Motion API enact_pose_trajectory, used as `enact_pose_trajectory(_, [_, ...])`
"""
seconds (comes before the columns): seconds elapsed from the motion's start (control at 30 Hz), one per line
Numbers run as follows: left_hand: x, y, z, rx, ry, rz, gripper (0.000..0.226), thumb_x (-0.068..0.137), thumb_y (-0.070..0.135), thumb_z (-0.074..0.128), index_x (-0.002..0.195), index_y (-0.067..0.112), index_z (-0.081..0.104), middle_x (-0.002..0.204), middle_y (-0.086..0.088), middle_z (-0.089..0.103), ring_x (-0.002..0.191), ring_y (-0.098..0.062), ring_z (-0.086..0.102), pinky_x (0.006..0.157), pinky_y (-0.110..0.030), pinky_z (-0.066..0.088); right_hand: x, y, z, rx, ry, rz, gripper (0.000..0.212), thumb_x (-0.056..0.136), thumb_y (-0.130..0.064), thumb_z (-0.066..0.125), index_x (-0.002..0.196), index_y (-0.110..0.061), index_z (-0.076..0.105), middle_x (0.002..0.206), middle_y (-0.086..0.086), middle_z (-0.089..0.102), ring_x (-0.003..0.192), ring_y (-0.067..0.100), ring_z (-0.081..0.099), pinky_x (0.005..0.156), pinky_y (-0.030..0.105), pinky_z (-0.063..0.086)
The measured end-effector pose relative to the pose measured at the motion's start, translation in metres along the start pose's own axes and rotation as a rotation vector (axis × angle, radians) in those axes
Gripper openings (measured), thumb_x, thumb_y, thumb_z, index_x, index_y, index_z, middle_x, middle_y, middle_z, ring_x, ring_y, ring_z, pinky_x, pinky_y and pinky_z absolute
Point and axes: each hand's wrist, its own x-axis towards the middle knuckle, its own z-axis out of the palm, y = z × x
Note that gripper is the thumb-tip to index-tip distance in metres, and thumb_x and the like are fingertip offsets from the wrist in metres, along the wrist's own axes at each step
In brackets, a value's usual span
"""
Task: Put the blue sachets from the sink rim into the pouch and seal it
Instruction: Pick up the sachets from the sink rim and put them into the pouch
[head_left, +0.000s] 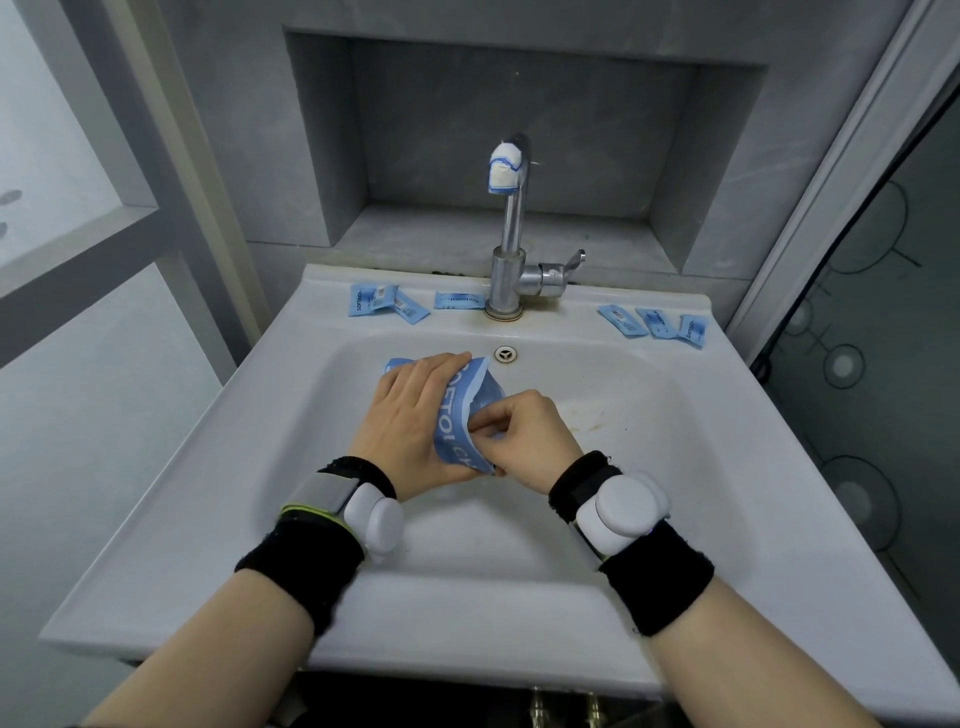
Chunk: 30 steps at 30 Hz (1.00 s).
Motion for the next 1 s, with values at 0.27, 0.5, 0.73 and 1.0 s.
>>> enact_pose_trajectory(0.27, [-0.0002,0.0008,0.0002,0.000,0.001,0.001,0.111,0.052,0.074,0.073,0.139,0.016,0.036,0.135,-0.001,0.049,0.125,-0.019,0.043,0.106,-0.035,0.029,-0.0008,-0.0008,0.0005,-0.004,0.016,0.009,0.017,0.079,-0.010,0.066,0.091,-0.014,0.078,0.087,0.005,0.076,0.070,0.009,0.063,0.066,0.023,0.053])
enact_pose_trajectory(0.5, [0.0001,0.0007,-0.0004,-0.001,-0.005,0.004,0.110,0.053,0.075,0.071,0.139,0.016,0.036,0.135,-0.001,0.048,0.125,-0.019,0.043,0.106,-0.036,0.031,-0.0010,-0.0012,0.0011,-0.045,0.009,-0.016,0.018,0.079,-0.008,0.066,0.091,-0.013,0.078,0.088,0.006,0.076,0.071,0.011,0.063,0.064,0.022,0.052])
enact_pose_trajectory(0.73, [0.0010,0.0008,0.0009,0.019,-0.008,0.016,0.109,0.054,0.076,0.068,0.140,0.018,0.034,0.135,0.001,0.047,0.125,-0.017,0.041,0.107,-0.031,0.025,-0.0019,-0.0031,0.0019,-0.061,0.013,-0.032,0.018,0.079,-0.007,0.063,0.088,-0.013,0.078,0.078,0.002,0.075,0.063,0.005,0.058,0.060,0.017,0.045])
enact_pose_trajectory(1.0, [0.0015,0.0013,0.0013,0.015,-0.005,0.022,0.109,0.054,0.077,0.066,0.140,0.019,0.033,0.135,0.001,0.047,0.125,-0.016,0.041,0.107,-0.032,0.026,-0.0020,-0.0047,0.0018,-0.093,0.015,-0.053,0.017,0.079,-0.008,0.062,0.079,-0.012,0.078,0.045,-0.024,0.050,0.046,-0.006,0.050,0.051,0.005,0.032])
